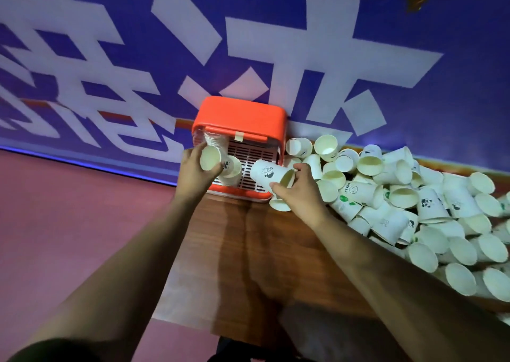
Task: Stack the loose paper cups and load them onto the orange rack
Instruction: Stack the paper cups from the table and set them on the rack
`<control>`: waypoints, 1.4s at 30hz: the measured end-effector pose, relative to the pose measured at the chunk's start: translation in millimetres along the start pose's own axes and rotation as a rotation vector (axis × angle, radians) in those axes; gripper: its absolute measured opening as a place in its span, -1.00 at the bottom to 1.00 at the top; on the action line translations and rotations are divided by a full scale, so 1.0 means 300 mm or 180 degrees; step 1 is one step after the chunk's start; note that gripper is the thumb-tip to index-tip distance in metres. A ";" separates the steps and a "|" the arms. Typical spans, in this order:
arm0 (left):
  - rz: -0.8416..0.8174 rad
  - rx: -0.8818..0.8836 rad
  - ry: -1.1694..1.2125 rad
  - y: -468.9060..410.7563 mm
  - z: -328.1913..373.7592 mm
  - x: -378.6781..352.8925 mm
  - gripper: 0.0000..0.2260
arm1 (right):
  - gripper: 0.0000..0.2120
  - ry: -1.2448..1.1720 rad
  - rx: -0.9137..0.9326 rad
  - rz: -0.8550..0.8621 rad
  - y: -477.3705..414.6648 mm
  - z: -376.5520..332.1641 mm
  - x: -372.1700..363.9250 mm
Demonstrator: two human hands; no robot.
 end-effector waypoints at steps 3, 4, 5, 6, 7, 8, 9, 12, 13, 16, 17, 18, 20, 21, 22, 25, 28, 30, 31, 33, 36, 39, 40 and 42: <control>-0.0222 -0.0117 -0.0264 -0.043 0.000 -0.047 -0.40 | -0.43 0.0003 -0.0060 0.0083 -0.028 -0.011 -0.006; -0.0311 -0.0185 -0.0349 -0.052 0.000 -0.066 -0.40 | -0.46 0.0028 -0.0054 0.0118 -0.038 -0.017 -0.008; -0.0419 -0.0224 -0.0441 -0.061 -0.002 -0.088 -0.40 | -0.48 0.0034 -0.0034 0.0160 -0.048 -0.025 -0.010; -0.0516 -0.0278 -0.0535 -0.068 -0.005 -0.110 -0.39 | -0.49 0.0028 -0.0002 0.0211 -0.057 -0.035 -0.010; -0.0617 -0.0304 -0.0628 -0.071 -0.010 -0.130 -0.38 | -0.48 0.0014 0.0043 0.0264 -0.064 -0.047 -0.008; -0.0718 -0.0328 -0.0698 -0.080 -0.021 -0.152 -0.38 | -0.47 0.0019 0.0083 0.0307 -0.073 -0.058 -0.009; -0.0842 -0.0321 -0.0746 -0.090 -0.033 -0.174 -0.37 | -0.46 0.0029 0.0115 0.0336 -0.081 -0.069 -0.011; -0.1231 -0.0193 -0.0815 -0.110 -0.092 -0.237 -0.34 | -0.38 0.0127 0.0204 0.0325 -0.105 -0.091 -0.035; -0.1317 -0.0156 -0.0794 -0.115 -0.107 -0.246 -0.33 | -0.35 0.0166 0.0243 0.0298 -0.114 -0.099 -0.047; -0.1563 -0.0087 -0.0574 -0.114 -0.128 -0.243 -0.27 | -0.33 0.0249 0.0298 0.0216 -0.129 -0.130 -0.074; -0.1580 -0.0096 -0.0508 -0.113 -0.132 -0.226 -0.31 | -0.33 0.0262 0.0340 0.0188 -0.132 -0.144 -0.080; -0.1494 -0.0101 -0.0448 -0.117 -0.141 -0.195 -0.39 | -0.32 0.0281 0.0413 0.0165 -0.135 -0.163 -0.091; -0.1122 -0.0130 -0.0100 -0.132 -0.155 -0.111 -0.54 | -0.31 0.0372 0.0632 0.0153 -0.142 -0.211 -0.116; -0.0977 -0.0136 0.0184 -0.136 -0.161 -0.077 -0.59 | -0.29 0.0451 0.0743 0.0144 -0.146 -0.234 -0.134; -0.0918 -0.0115 0.0459 -0.136 -0.164 -0.058 -0.63 | -0.28 0.0555 0.0840 0.0121 -0.150 -0.255 -0.155; -0.0933 0.0133 0.0951 -0.135 -0.175 -0.043 -0.72 | -0.24 0.0892 0.1120 -0.0001 -0.165 -0.320 -0.228; -0.0932 0.0427 0.1099 -0.132 -0.191 -0.046 -0.72 | -0.26 0.1264 0.1415 -0.0057 -0.175 -0.365 -0.296; -0.0983 0.0692 0.1134 -0.123 -0.223 -0.060 -0.69 | -0.27 0.1541 0.1537 -0.0142 -0.185 -0.374 -0.343; -0.1015 0.0777 0.1144 -0.118 -0.239 -0.070 -0.67 | -0.27 0.1624 0.1551 -0.0213 -0.191 -0.372 -0.365; -0.1070 0.0826 0.1090 -0.111 -0.264 -0.090 -0.67 | -0.26 0.1657 0.1469 -0.0411 -0.210 -0.350 -0.402; -0.1177 0.0865 0.1109 -0.100 -0.295 -0.120 -0.72 | -0.22 0.1558 0.1289 -0.0775 -0.234 -0.307 -0.453; -0.1270 0.0901 0.1185 -0.091 -0.322 -0.147 -0.68 | -0.24 0.1386 0.1133 -0.0810 -0.254 -0.275 -0.460; -0.1252 0.0914 0.1178 -0.091 -0.331 -0.149 -0.66 | -0.24 0.1371 0.1065 -0.0764 -0.261 -0.266 -0.457; -0.1195 0.0932 0.1138 -0.093 -0.341 -0.152 -0.66 | -0.22 0.1378 0.0966 -0.0704 -0.270 -0.256 -0.454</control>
Point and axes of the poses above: each hand's wrist, its own y-axis away from the middle knuckle, its own x-axis out of the back of the hand, z = x × y, the point moved 10 cm from there along -y, towards the middle knuckle, and after that the axes turned 12 degrees about y, right-handed, at the moved point
